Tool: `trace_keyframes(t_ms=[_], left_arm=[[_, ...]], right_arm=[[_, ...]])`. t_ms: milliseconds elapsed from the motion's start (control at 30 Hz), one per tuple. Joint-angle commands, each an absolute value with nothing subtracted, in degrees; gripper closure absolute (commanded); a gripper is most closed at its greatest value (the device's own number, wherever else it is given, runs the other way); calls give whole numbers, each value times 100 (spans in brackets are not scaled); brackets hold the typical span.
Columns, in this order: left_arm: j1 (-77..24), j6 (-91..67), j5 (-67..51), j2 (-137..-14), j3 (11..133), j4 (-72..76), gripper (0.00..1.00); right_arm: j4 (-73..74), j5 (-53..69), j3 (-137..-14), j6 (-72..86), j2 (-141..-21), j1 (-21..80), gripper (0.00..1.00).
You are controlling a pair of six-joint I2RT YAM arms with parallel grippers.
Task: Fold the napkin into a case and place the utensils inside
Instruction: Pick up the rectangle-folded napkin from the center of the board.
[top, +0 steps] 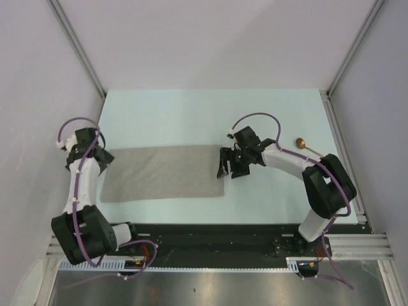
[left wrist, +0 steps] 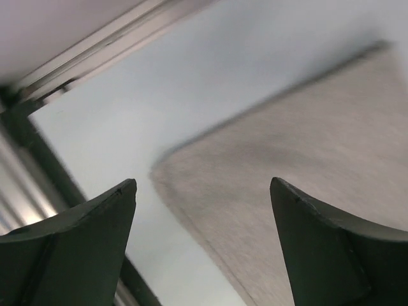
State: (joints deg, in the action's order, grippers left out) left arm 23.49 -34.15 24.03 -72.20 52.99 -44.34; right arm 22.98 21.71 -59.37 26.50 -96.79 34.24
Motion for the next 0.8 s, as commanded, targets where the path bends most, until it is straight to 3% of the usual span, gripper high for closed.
trace_keyframes(t_ms=[0, 133, 267, 767], left_arm=[[963, -2778, 1202, -6654, 5546, -3623, 12], [37, -2628, 48, -6627, 5440, -2901, 17], [-675, -2391, -219, -6855, 5756, -3032, 20], [-958, -2153, -835, -6451, 5405, -2935, 20]], right_arm=[[2733, 1495, -6643, 2285, -9764, 3296, 26], [2917, 767, -7285, 2521, -10387, 3489, 26], [3032, -181, -7707, 2925, -10730, 3848, 34], [3243, -1432, -8015, 3647, -11715, 4465, 44]])
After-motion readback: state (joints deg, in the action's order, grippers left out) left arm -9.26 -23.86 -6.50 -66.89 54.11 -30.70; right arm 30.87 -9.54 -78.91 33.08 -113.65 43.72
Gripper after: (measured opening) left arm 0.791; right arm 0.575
